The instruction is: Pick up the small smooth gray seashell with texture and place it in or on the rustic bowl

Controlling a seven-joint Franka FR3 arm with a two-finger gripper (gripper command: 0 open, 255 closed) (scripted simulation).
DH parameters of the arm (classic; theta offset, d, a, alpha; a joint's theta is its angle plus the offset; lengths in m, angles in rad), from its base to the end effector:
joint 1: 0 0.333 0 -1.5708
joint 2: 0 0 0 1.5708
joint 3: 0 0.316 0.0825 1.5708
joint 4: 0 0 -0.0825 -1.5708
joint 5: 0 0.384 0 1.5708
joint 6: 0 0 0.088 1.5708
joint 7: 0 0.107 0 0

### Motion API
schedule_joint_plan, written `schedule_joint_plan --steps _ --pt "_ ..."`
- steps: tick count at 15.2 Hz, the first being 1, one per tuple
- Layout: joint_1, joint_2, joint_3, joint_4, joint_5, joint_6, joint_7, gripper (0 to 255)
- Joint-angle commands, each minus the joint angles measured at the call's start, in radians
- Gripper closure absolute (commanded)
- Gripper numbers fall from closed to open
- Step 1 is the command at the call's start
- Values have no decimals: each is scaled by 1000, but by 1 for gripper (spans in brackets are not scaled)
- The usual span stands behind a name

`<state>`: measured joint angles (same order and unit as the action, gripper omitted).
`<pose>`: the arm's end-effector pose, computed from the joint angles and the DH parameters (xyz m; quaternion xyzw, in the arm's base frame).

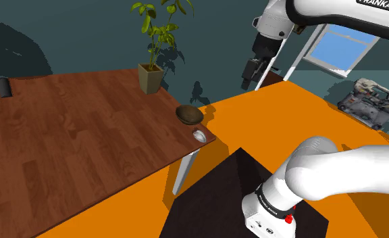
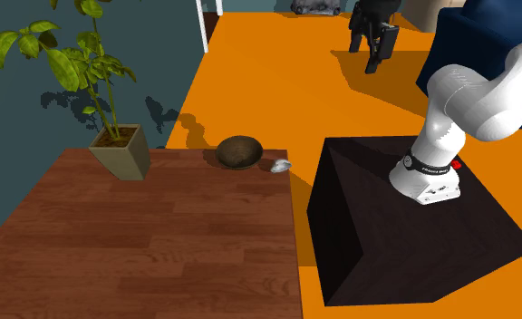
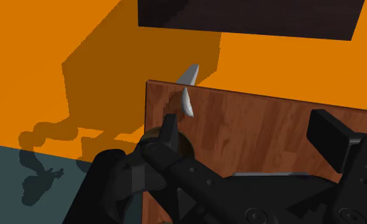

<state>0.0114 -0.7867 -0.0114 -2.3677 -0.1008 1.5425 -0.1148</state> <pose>0.3032 -0.0120 0.5833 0.9970 0.0586 -0.0218 0.0452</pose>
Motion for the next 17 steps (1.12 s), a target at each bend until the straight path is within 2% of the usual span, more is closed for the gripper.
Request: schedule_joint_plan --steps 1,9,17 --pt "0 0 0 0 0 0 0 0" --pt "-4 90 -36 -199 -55 301 -35 0" --pt "-22 301 -73 -307 -123 633 -53 0"
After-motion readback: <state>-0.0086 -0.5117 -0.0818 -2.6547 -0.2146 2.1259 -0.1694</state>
